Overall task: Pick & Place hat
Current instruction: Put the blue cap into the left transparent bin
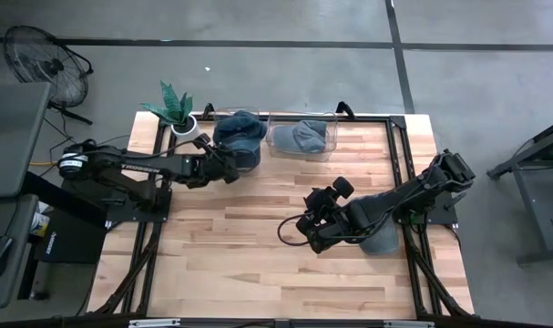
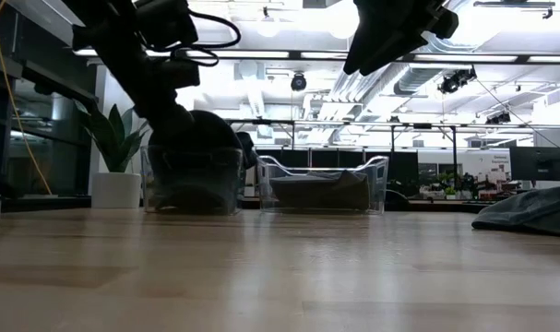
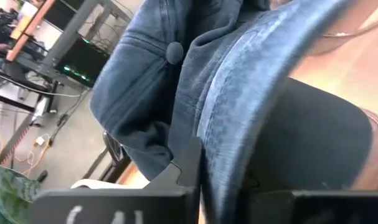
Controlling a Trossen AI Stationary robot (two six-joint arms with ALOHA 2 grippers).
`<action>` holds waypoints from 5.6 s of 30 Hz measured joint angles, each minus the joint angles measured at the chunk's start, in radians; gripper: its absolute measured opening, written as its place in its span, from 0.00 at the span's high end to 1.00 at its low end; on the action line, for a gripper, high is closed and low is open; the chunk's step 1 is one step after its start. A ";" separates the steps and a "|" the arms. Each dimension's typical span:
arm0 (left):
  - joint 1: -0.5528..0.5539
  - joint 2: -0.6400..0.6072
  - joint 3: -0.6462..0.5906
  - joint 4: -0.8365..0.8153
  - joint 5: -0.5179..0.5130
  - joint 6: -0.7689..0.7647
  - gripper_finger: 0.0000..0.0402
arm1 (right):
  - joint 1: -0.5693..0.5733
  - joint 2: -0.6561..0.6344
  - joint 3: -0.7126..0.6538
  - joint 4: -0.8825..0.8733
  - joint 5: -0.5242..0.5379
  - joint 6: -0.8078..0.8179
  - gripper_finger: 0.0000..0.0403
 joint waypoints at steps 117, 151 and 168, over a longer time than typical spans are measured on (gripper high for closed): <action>0.000 0.000 0.228 -0.337 0.151 0.252 0.46 | -0.556 0.277 0.000 1.170 -0.800 -1.306 0.99; 0.000 -0.001 0.261 -0.371 0.175 0.278 0.46 | -0.651 0.358 0.000 1.218 -0.939 -1.181 1.00; -0.001 -0.002 0.407 -0.549 0.263 0.195 0.46 | -0.664 0.359 0.000 1.209 -0.977 -1.141 1.00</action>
